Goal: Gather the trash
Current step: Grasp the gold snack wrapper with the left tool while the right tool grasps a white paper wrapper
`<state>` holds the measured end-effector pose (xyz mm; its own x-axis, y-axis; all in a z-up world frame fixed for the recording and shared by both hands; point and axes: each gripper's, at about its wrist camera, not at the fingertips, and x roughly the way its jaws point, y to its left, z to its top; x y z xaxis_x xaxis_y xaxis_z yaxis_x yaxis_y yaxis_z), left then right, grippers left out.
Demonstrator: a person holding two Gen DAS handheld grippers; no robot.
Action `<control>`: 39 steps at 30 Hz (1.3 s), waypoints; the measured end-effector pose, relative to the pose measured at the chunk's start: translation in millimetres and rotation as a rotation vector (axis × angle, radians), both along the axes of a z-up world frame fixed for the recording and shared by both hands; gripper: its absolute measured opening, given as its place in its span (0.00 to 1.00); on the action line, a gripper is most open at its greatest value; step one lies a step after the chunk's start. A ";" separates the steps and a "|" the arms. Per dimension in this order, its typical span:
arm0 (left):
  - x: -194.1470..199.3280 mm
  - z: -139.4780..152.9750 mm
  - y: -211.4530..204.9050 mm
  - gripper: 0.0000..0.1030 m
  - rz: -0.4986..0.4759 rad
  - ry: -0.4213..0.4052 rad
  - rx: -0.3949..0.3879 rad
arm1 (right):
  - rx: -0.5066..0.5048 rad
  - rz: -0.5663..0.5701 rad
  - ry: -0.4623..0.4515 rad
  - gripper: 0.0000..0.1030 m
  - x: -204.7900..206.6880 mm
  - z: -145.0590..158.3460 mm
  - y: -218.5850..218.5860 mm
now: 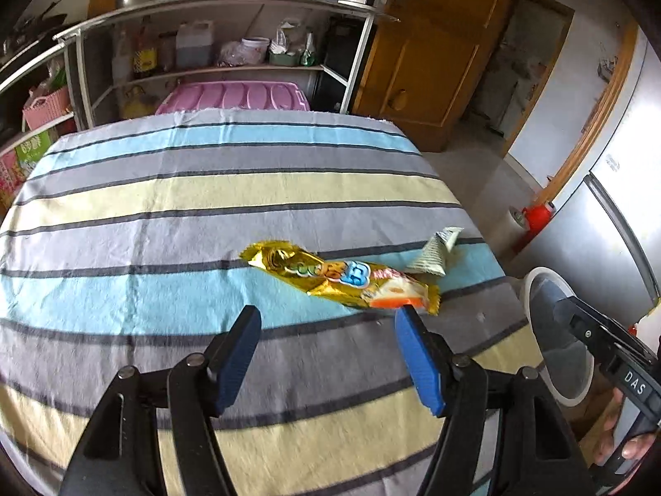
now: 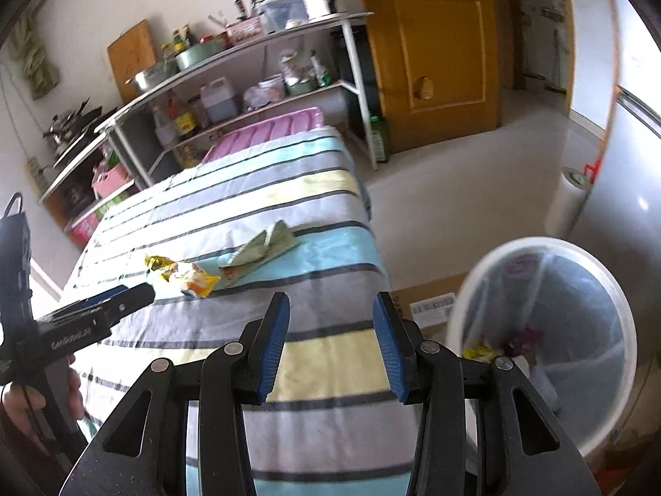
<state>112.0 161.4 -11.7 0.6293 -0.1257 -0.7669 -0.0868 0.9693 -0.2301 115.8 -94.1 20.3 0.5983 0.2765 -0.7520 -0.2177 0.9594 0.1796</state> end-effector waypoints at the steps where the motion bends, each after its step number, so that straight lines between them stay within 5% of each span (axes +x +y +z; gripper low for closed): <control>1: 3.4 -1.7 2.0 0.67 0.003 0.007 -0.009 | -0.008 0.011 0.003 0.42 3.6 -0.5 6.0; 9: 39.5 -10.1 5.2 0.67 -0.024 0.054 -0.047 | -0.038 0.040 0.024 0.42 28.6 -5.0 31.7; 13: 56.8 -21.0 2.6 0.67 0.001 0.115 0.036 | -0.031 0.036 0.035 0.42 37.4 -7.1 35.5; 21: 60.2 -21.4 -2.1 0.67 -0.016 0.095 0.090 | 0.029 0.035 0.076 0.42 60.4 -16.6 46.0; 26: 58.2 -20.4 -0.1 0.47 -0.021 0.091 0.139 | 0.039 0.057 0.102 0.42 75.4 -26.7 62.7; 39: 47.9 -18.7 17.0 0.31 -0.035 0.081 0.090 | 0.017 0.043 0.155 0.46 91.9 -45.7 88.1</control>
